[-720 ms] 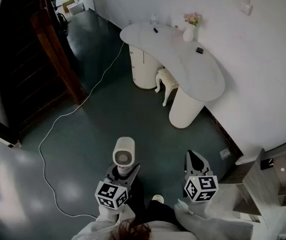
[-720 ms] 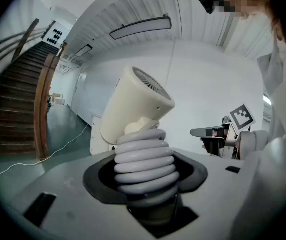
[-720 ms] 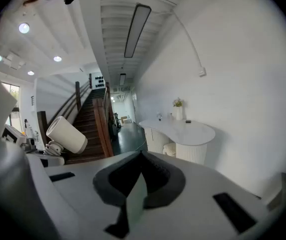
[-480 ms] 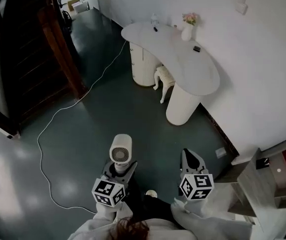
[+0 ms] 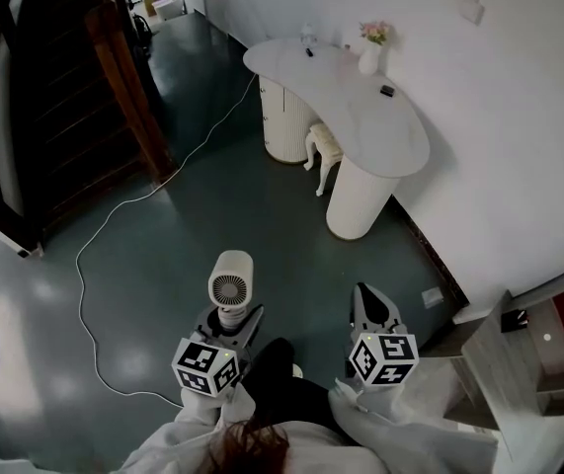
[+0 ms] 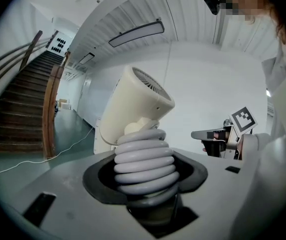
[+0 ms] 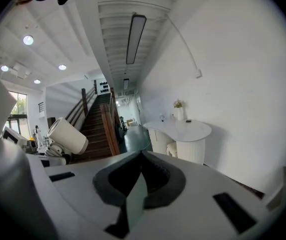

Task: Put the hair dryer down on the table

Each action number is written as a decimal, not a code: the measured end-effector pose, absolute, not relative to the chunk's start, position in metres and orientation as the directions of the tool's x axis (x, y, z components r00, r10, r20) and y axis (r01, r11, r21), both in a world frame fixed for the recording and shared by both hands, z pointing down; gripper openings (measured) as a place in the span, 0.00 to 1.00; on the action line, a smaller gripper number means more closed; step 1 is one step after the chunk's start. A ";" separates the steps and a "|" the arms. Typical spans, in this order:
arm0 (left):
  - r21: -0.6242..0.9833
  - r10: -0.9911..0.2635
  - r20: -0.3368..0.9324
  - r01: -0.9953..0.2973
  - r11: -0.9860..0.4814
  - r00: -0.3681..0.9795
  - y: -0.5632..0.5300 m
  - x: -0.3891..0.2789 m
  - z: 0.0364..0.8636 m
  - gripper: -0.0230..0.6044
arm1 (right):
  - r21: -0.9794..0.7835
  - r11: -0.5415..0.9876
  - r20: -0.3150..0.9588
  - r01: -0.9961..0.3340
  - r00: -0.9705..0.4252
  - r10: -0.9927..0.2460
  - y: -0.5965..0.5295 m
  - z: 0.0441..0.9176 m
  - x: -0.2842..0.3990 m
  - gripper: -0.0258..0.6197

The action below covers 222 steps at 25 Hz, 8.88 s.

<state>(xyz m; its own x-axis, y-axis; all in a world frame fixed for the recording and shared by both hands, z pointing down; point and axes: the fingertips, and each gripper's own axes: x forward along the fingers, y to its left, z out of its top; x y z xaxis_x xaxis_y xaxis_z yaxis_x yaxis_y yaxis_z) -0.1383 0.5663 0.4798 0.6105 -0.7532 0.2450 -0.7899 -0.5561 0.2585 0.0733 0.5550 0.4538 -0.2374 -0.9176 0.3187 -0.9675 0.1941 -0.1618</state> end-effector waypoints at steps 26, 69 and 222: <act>0.237 -0.787 0.245 -0.822 -0.517 0.566 0.415 -0.135 0.483 0.40 | -0.163 0.178 0.326 -0.970 -0.224 -0.918 0.414 0.455 0.083 0.12; 0.292 -0.816 0.255 -0.846 -0.446 0.518 0.212 -0.226 0.502 0.40 | -0.158 0.236 0.380 -0.959 -0.279 -0.882 0.191 0.475 -0.008 0.12; 0.428 0.220 0.552 -0.047 -0.903 0.804 -0.419 0.239 0.632 0.40 | -0.237 -0.802 0.563 -0.548 0.596 -0.573 -0.208 0.562 0.285 0.12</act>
